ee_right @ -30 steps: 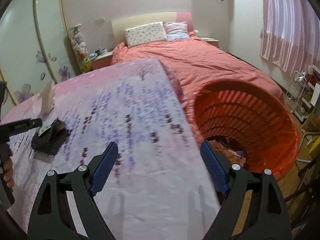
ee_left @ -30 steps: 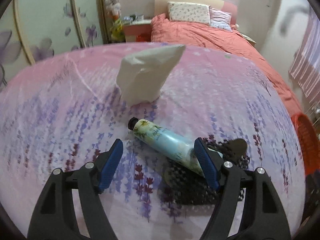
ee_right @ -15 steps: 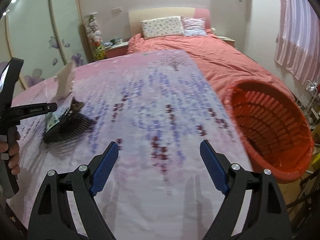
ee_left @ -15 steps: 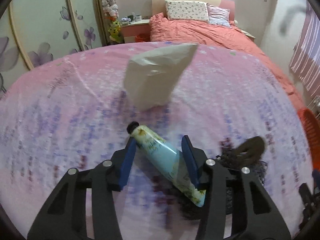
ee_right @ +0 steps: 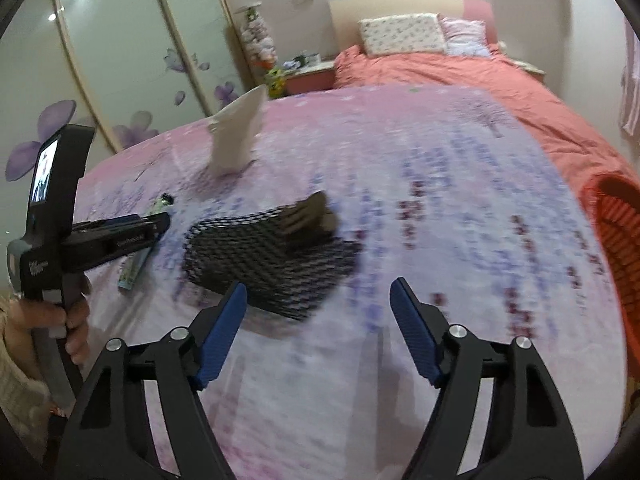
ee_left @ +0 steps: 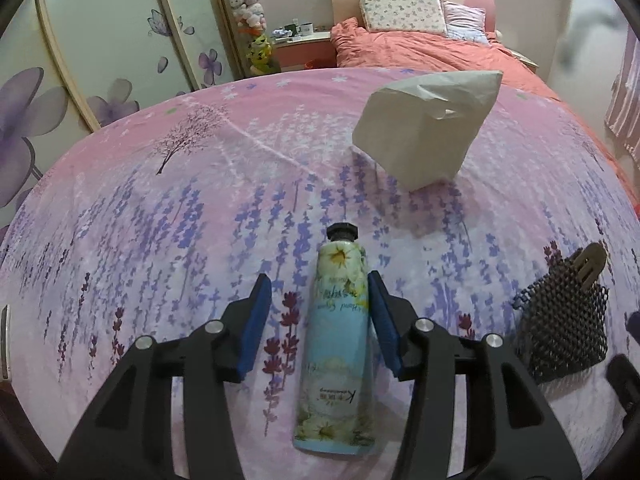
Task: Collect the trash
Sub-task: 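Grasp the light blue hand-cream tube with the left tool while the right tool grasps the black mesh pad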
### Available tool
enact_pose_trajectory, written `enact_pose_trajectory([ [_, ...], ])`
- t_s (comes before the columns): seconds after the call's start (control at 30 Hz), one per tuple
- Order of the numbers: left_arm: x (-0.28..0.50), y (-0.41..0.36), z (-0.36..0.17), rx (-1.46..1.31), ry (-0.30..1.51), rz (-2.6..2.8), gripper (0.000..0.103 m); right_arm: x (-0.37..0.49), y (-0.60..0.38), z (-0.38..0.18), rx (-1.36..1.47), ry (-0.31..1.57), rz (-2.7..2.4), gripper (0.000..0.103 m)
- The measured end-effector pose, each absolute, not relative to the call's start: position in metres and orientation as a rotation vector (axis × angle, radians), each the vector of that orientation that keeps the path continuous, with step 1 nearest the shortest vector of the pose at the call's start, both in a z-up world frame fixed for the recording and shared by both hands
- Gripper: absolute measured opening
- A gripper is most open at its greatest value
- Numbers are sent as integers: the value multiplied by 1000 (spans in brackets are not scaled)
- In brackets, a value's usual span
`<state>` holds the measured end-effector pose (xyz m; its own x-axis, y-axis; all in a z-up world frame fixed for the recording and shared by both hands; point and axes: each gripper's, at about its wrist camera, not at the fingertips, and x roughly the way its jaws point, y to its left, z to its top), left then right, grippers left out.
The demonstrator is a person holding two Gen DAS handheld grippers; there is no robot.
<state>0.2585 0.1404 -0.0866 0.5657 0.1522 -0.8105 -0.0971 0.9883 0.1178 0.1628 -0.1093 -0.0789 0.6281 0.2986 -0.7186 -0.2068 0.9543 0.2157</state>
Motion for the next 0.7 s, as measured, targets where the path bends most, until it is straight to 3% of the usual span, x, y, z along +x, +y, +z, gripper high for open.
enact_pose_trajectory([
  [0.2,249,139,-90,69,914,142,52,175,-85,-87,55,888,288,62],
  [0.4,241,147,-94,30,913,137,56,182,-78,-89,46,891,250,63],
  [0.47,240,150,-95,17,915,135,58,183,-72,-90,2,891,221,51],
  [0.5,241,154,-95,13,915,134,58,184,-70,-89,-1,888,244,30],
  [0.53,241,155,-95,9,917,135,59,185,-69,-90,5,892,269,15],
  [0.7,243,168,-94,-22,922,127,62,192,-68,-65,-9,823,245,10],
])
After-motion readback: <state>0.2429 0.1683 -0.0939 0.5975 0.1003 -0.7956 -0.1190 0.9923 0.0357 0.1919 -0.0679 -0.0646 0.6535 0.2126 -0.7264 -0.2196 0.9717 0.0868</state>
